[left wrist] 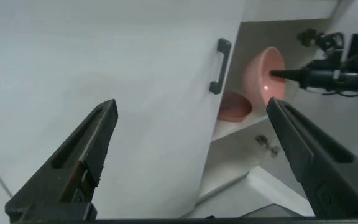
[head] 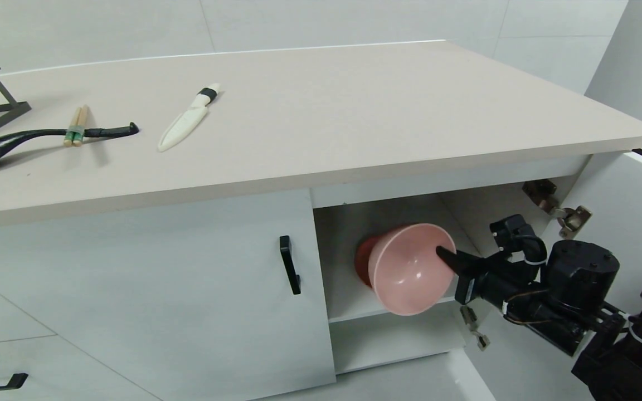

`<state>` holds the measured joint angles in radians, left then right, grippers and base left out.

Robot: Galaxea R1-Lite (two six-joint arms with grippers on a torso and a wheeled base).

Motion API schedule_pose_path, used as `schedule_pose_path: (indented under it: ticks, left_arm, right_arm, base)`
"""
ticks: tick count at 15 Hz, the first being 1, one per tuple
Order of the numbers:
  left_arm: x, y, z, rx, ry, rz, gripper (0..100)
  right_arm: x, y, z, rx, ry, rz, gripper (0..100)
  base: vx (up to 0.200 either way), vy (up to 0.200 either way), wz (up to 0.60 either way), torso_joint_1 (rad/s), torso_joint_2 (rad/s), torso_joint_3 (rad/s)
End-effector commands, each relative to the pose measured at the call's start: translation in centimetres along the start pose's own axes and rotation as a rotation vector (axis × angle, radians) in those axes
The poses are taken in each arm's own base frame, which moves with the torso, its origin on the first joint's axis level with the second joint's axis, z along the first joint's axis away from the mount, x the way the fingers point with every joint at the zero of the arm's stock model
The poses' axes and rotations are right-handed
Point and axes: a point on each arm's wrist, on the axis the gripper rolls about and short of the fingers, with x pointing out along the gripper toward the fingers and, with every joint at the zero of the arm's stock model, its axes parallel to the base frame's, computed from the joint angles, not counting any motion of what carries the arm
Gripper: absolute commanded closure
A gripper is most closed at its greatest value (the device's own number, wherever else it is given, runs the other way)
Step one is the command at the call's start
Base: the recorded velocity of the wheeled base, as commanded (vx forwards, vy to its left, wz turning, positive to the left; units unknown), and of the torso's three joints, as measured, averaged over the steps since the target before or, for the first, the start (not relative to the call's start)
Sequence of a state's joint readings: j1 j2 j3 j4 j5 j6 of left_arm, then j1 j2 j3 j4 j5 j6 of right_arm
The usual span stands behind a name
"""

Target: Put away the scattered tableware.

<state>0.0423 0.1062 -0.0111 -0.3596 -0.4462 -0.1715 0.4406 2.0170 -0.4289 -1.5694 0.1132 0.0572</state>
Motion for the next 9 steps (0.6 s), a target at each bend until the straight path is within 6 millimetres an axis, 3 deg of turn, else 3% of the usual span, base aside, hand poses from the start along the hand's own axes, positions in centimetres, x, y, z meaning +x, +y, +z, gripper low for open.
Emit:
schedule_pose_path:
  ticks: [1, 3, 5, 9]
  left_arm:
    - [0.1, 0.1, -0.1, -0.017, 0.021, -0.026, 0]
    - [-0.4, 0.1, -1.5, -0.040, 0.088, -0.018, 0]
    - [-1.3, 0.3, -3.4, 0.060, 0.197, 0.107, 0]
    - [-1.4, 0.7, -3.4, 0.172, 0.199, 0.286, 0]
  right_arm:
    - [1.4, -0.3, -0.5, 0.002, -0.004, -0.004, 100]
    - [2.3, -1.2, -0.5, 0.003, 0.001, -0.026, 100]
    - [3.1, -1.6, -0.3, 0.007, 0.026, -0.040, 100]
    - [3.9, -1.9, 0.2, 0.011, 0.057, -0.066, 100]
  base:
    - [0.000, 0.000, 0.00, 0.000, 0.00, 0.000]
    - [0.000, 0.000, 0.00, 0.000, 0.00, 0.000]
    - [0.000, 0.000, 0.00, 0.000, 0.00, 0.000]
    - [0.000, 0.000, 0.00, 0.000, 0.00, 0.000]
